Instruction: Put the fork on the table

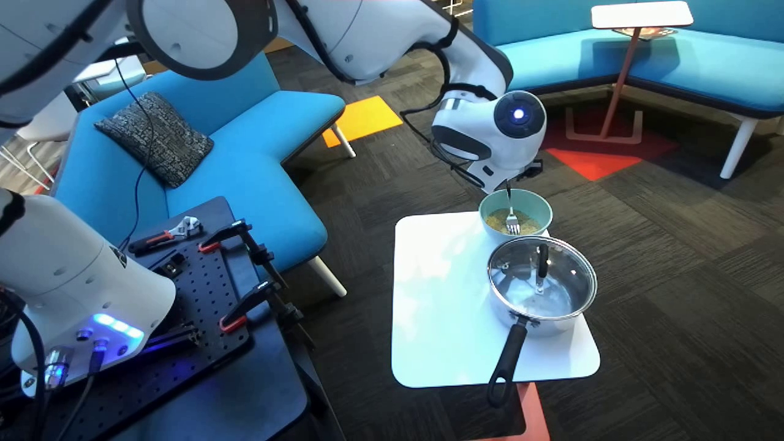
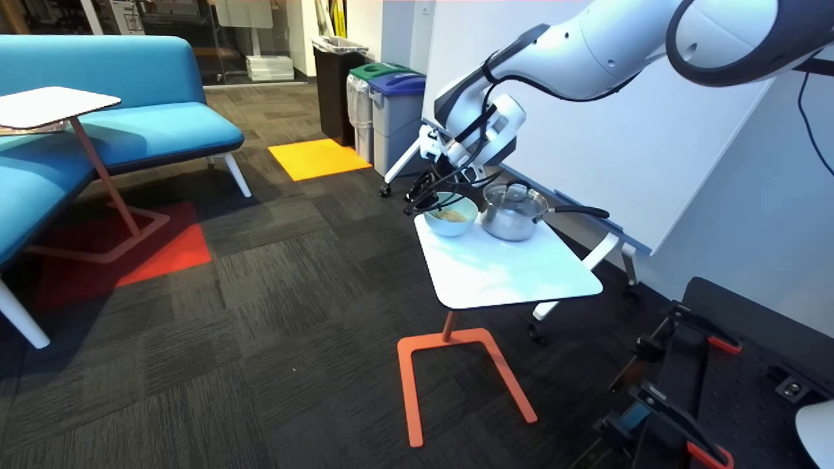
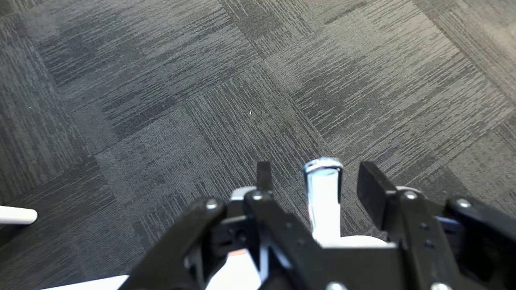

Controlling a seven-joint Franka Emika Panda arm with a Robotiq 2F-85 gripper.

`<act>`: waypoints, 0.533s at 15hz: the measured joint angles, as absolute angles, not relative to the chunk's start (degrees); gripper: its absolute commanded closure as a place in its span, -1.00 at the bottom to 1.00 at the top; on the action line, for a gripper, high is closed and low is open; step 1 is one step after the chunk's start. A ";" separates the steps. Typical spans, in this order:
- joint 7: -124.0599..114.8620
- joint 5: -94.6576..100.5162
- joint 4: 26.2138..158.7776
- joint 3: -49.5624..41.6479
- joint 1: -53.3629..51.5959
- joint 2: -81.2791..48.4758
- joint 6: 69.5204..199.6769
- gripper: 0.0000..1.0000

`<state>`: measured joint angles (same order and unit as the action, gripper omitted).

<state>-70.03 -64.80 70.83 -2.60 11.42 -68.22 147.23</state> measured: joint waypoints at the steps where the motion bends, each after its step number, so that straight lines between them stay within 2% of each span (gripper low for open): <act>1: -70.04 -64.67 70.81 -2.60 11.39 -68.27 147.43 0.59; 4: -70.05 -64.53 70.74 -2.64 11.40 -68.28 147.98 1.00; 8: -70.07 -64.53 70.48 -2.68 11.59 -68.28 148.45 0.98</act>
<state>-70.07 -64.53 70.48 -2.68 11.59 -68.28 148.45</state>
